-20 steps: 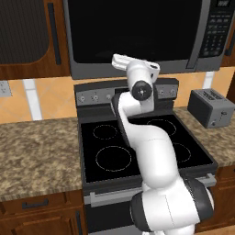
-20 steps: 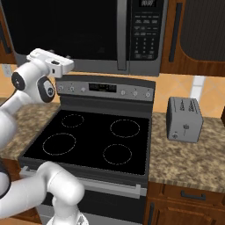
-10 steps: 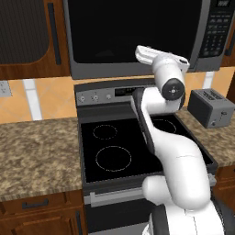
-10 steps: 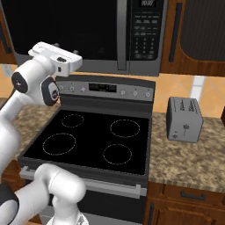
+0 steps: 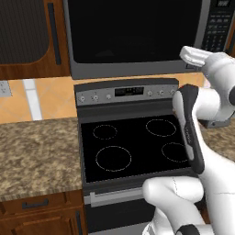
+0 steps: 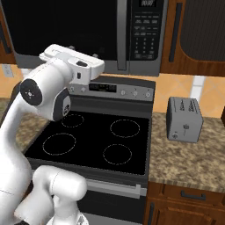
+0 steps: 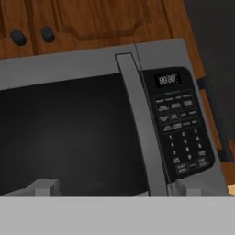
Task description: Open the microwave, place the bowl with waffle inside the microwave, then close the microwave door and turn it on.
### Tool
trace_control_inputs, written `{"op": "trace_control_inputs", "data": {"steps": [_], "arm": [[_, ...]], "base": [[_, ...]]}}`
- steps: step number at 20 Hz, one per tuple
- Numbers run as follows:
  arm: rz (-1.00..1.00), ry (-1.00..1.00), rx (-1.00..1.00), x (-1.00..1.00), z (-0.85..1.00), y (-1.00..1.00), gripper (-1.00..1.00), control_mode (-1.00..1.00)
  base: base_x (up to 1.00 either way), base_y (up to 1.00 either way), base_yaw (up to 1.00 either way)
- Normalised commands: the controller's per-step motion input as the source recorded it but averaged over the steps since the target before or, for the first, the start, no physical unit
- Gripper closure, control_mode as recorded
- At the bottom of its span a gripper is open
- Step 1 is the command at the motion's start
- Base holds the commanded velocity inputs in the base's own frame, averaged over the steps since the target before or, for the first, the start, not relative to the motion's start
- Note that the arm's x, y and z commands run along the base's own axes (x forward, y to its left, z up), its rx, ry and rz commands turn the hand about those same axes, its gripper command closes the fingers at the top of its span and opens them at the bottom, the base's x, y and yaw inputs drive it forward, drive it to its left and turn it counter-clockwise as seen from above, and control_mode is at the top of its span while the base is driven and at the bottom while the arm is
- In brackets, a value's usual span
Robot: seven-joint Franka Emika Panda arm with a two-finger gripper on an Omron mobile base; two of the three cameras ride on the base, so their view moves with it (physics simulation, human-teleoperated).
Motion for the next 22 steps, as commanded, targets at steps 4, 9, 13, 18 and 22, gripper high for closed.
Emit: {"op": "trace_control_inputs", "data": {"steps": [4,9,13,18,22], "arm": [[0.0,0.15,-0.02,-0.92,0.06,-0.5,-1.0,-1.0],[0.0,0.03,-0.01,-0.73,0.0,-0.71,-1.0,-1.0],[0.0,0.08,-0.09,-0.4,0.0,-0.5,-1.0,-1.0],[0.01,0.02,-0.02,-0.02,-0.07,-0.47,-1.0,-1.0],[0.02,0.0,-0.01,0.05,-0.18,-0.34,-1.0,-1.0]], "base": [[0.0,0.0,0.0],[0.0,0.0,0.0],[0.0,0.0,0.0],[0.0,0.0,0.0],[0.0,0.0,0.0]]}}
